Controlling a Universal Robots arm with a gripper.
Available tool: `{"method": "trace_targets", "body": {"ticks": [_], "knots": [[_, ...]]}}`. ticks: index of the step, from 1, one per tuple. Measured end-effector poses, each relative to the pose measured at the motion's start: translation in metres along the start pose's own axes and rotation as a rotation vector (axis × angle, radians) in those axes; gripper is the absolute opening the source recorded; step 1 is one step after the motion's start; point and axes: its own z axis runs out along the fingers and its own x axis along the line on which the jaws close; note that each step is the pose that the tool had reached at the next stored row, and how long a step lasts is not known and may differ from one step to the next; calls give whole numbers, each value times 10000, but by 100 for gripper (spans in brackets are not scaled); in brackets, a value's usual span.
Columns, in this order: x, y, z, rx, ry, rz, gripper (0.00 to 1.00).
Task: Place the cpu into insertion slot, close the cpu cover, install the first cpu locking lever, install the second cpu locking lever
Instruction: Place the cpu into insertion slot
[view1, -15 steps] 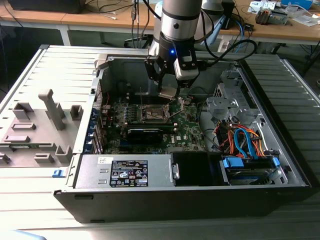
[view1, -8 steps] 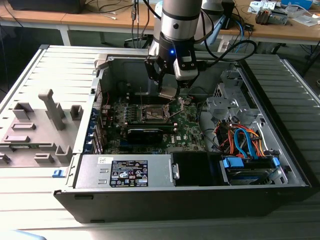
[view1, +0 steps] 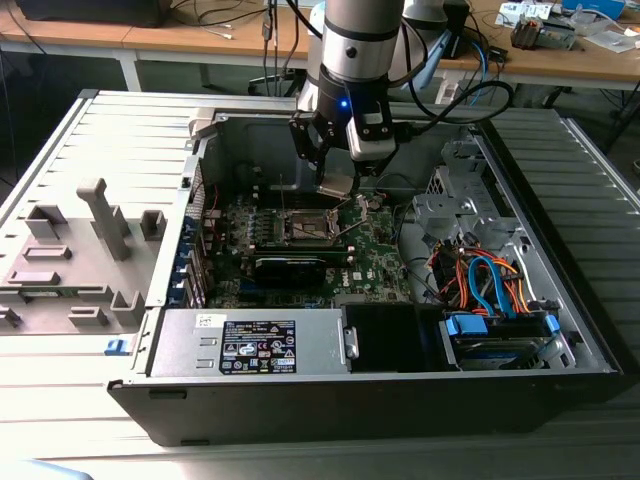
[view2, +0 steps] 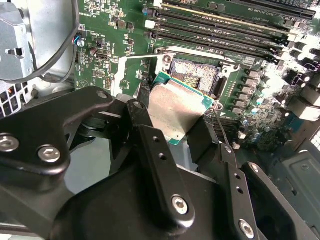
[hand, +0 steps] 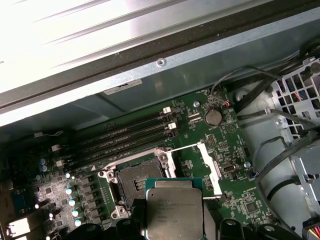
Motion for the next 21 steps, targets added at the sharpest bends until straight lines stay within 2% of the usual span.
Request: {"method": "trace_targets", "body": {"ticks": [21], "knots": [[0,0,5,-4,-10,231,55]]}}
